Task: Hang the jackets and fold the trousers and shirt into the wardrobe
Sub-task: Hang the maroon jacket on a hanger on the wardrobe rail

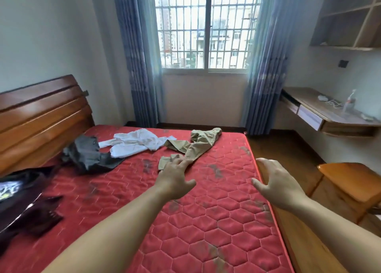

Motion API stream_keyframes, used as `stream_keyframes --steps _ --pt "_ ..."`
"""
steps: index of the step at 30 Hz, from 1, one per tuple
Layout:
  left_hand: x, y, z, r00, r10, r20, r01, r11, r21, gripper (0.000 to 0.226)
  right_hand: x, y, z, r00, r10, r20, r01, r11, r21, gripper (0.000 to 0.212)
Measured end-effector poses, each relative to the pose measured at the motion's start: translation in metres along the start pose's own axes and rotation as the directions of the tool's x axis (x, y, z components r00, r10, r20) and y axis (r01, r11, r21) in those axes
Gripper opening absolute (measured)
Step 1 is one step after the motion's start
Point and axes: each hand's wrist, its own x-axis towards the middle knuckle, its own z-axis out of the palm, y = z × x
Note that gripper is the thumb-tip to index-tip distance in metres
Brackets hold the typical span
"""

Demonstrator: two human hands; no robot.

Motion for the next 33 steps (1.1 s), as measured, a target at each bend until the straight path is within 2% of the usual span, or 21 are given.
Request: stream_keyframes --steps 6,11,19,24,26,28,33 --pt "-0.05 0.029 0.01 0.972 -0.226 -0.06 0.227 0.974 0.018 0.069 0.019 0.019 0.01 0.974 -0.199 0.11 0.192 0.979 0.072 0.067" --pt "-0.113 0.027 0.005 0.903 -0.416 -0.109 0.422 0.906 0.037 0.069 0.016 -0.009 0.027 0.898 -0.391 0.202 0.367 0.919 0.146 0.071" --pt "-0.213 -0.024 -0.029 0.743 -0.627 -0.233 0.643 0.766 -0.011 0.068 -0.014 -0.112 0.062 0.717 -0.647 0.259 0.6 0.762 0.243 0.071" --pt "-0.282 -0.079 -0.059 0.594 -0.744 -0.304 0.735 0.656 -0.169 0.065 -0.045 -0.195 0.089 0.606 -0.745 0.28 0.686 0.667 0.291 0.071" --pt "-0.306 -0.103 -0.071 0.541 -0.777 -0.321 0.753 0.617 -0.227 0.064 -0.061 -0.228 0.102 0.586 -0.758 0.286 0.697 0.651 0.301 0.071" --pt "-0.325 -0.126 -0.083 0.51 -0.795 -0.329 0.759 0.596 -0.263 0.064 -0.076 -0.259 0.115 0.577 -0.763 0.291 0.695 0.646 0.317 0.07" --pt "-0.35 -0.179 -0.106 0.485 -0.804 -0.346 0.754 0.584 -0.301 0.063 -0.097 -0.328 0.148 0.516 -0.8 0.306 0.738 0.596 0.317 0.068"
